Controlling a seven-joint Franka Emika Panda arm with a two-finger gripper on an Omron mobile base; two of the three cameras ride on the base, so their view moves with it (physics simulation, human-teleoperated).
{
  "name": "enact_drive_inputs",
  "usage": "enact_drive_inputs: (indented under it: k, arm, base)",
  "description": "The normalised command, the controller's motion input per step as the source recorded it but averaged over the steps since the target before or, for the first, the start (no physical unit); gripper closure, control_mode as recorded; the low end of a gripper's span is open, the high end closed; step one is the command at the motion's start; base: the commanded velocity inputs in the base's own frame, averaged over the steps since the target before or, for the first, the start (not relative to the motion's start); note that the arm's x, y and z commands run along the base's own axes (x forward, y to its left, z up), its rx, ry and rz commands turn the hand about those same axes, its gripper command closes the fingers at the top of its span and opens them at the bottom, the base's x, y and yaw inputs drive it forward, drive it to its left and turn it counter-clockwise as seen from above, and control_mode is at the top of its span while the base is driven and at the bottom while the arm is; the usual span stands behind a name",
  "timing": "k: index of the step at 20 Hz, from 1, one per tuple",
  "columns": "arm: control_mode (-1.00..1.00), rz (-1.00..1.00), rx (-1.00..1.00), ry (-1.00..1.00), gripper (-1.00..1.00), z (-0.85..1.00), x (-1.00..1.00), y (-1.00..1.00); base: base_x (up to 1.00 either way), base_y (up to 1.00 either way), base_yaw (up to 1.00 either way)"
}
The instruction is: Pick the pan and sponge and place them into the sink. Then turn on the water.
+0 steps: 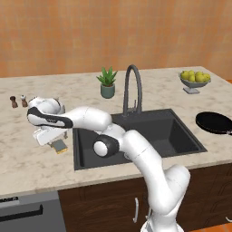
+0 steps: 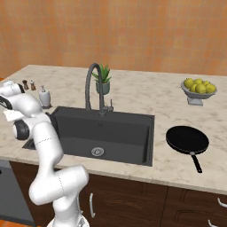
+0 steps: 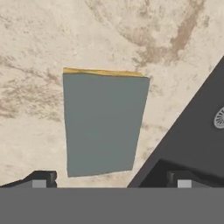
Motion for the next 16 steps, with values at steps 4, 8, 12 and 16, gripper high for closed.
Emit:
enact_drive_inputs:
  k: [4, 8, 12, 16]
  arm:
    - [-1.00, 0.01, 0.11, -0.14, -1.00, -0.13, 0.11, -0.19]
    - [-1.00, 0.02, 0.14, -0.12, -1.00, -0.28, 0.07, -0.06]
    - [-1.00, 0.04, 0.21, -0.16, -1.00, -0.32, 0.00, -0.05]
    - [-1.00, 0.04, 0.21, -0.16, -1.00, -0.29, -0.08, -0.19]
  base:
    - [0.00, 0.00, 0.00]
    - [0.00, 0.00, 0.00]
    - [0.00, 0.00, 0.00]
    - [0.00, 0.00, 0.00]
